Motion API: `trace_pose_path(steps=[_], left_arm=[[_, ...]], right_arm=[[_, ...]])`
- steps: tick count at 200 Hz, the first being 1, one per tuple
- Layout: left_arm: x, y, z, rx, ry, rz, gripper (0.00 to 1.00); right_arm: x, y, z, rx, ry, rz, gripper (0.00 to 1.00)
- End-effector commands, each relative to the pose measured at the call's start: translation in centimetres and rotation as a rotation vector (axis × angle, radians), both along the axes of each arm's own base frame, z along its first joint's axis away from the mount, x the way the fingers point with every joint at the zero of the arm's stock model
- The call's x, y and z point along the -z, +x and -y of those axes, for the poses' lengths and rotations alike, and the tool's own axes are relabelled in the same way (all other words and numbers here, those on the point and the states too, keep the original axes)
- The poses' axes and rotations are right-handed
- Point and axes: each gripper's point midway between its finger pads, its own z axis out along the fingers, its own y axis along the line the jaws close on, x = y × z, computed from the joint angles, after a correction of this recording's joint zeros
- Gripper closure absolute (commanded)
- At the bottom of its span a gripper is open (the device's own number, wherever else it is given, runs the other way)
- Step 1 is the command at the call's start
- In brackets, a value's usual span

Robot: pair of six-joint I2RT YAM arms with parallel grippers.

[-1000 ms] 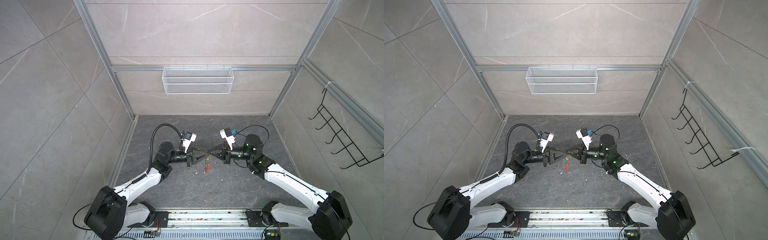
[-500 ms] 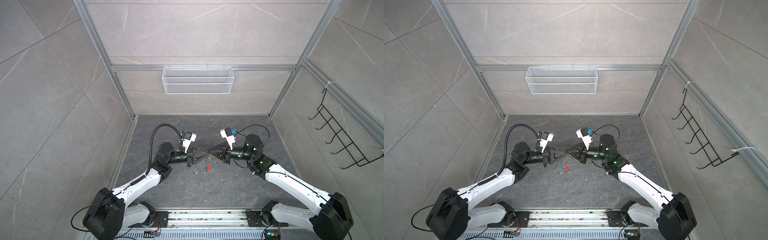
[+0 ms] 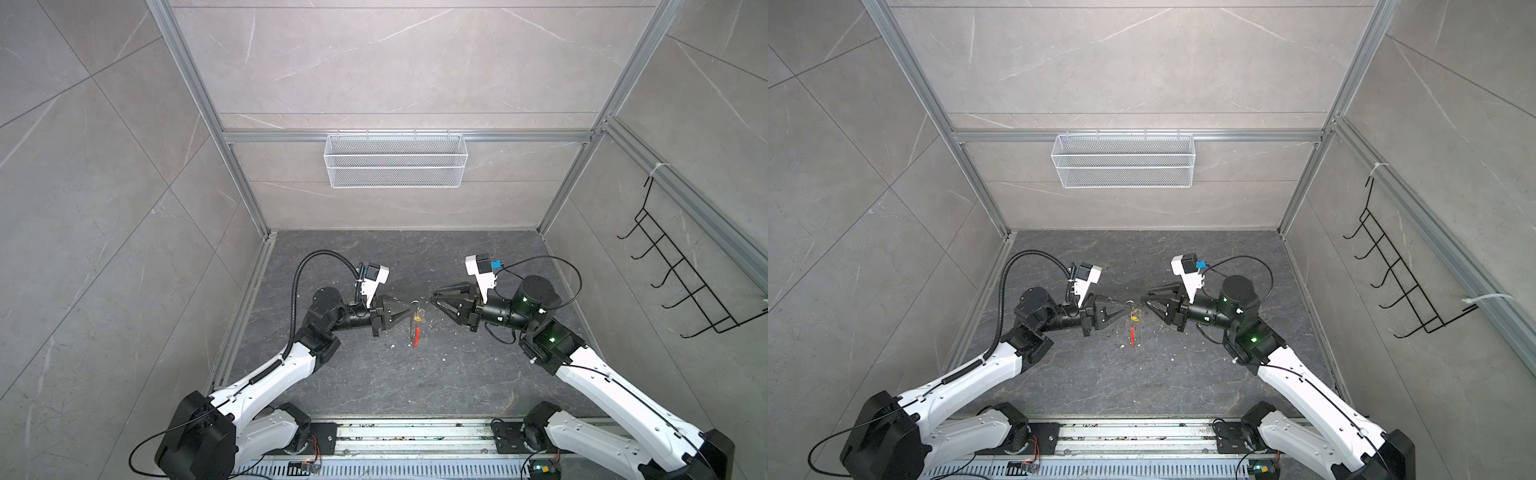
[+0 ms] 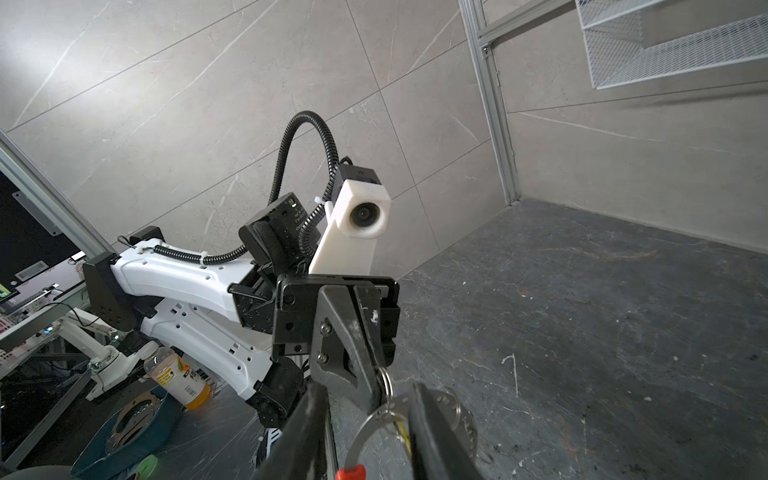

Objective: Remove the keys from the keyring

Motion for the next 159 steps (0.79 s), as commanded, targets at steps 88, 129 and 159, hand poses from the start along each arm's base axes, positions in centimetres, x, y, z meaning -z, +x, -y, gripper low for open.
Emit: trace_pose_path(steps=[88,129,159], left_arm=[[-3.2,-1.8,-0.1,0.030,-0.061,0.128,1.00],[-3.1,-1.8,0.0,0.028,-0.059,0.130,1.00],[-3.2,-1.9,-0.1,0.025,-0.060,0.134,1.00]], right_arm=[[0.1,-1.4,-2.0,-0.160,0.014,-0.056,0.77],[0.5,-1.4,-2.3,-0.155,0.000,-0.062,0.82],[1.0,-1.2,-2.6,-0.151,-0.016,-0.075,0.84]])
